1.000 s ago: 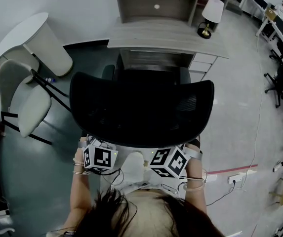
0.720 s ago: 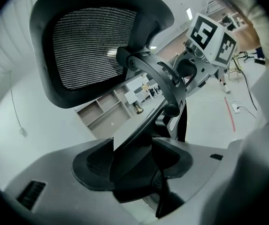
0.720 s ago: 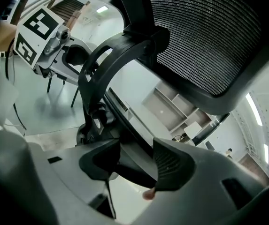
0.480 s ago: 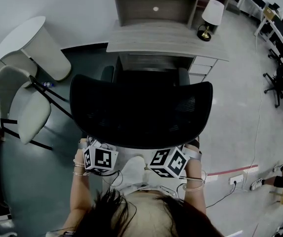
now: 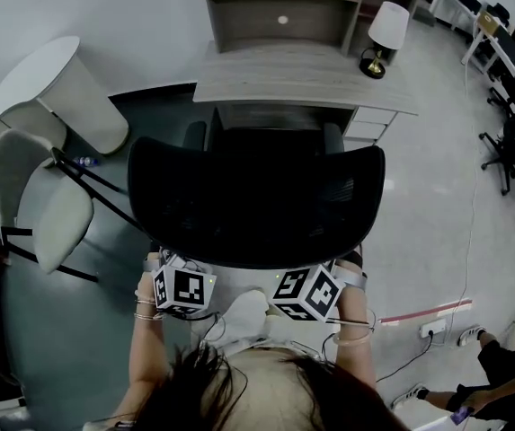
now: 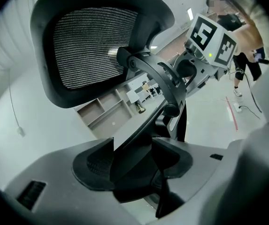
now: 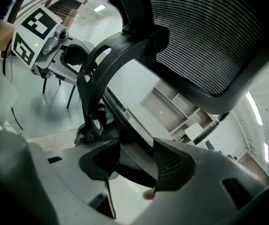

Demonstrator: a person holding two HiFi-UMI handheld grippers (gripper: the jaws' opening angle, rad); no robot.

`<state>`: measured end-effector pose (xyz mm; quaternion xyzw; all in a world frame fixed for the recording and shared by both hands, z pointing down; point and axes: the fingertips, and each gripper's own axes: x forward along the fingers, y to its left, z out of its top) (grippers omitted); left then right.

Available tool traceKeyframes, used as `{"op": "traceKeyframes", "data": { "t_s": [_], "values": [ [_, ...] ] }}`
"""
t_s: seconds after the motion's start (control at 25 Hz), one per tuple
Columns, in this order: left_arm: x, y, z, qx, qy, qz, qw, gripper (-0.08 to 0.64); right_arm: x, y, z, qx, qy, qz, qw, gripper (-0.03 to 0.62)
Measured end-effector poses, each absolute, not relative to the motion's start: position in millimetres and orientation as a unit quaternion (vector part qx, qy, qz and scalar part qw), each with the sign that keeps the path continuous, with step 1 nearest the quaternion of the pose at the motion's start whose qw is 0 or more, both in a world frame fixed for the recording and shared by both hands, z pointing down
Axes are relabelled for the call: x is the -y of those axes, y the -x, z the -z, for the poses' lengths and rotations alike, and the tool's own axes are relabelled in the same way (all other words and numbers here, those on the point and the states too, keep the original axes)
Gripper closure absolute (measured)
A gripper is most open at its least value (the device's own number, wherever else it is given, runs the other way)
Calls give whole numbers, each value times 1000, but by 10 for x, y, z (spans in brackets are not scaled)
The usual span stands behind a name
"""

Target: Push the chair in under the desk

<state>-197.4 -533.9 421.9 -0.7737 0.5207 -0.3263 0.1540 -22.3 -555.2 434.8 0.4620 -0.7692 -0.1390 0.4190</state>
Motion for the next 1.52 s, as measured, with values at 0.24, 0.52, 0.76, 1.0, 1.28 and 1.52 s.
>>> {"op": "traceKeyframes", "data": {
  "t_s": [0.24, 0.52, 0.76, 1.0, 1.28, 1.52],
  "values": [
    [5406, 1999, -4177, -519, 780, 314, 154, 319, 5624, 251, -4326, 767, -465, 137, 421, 370],
    [5446, 2003, -4177, -520, 781, 310, 153, 319, 5674, 263, -4332, 765, -467, 136, 422, 370],
    [5461, 1992, -4168, -520, 780, 314, 151, 319, 5690, 253, -4327, 761, -473, 134, 423, 370],
    [5445, 2011, -4165, -521, 779, 316, 148, 319, 5675, 266, -4325, 758, -479, 140, 420, 370],
    [5413, 2023, -4183, -520, 778, 321, 147, 319, 5626, 257, -4328, 744, -502, 165, 410, 370],
    [5393, 2014, -4203, -517, 777, 327, 150, 319, 5596, 231, -4342, 735, -521, 177, 397, 371]
  ]
}}
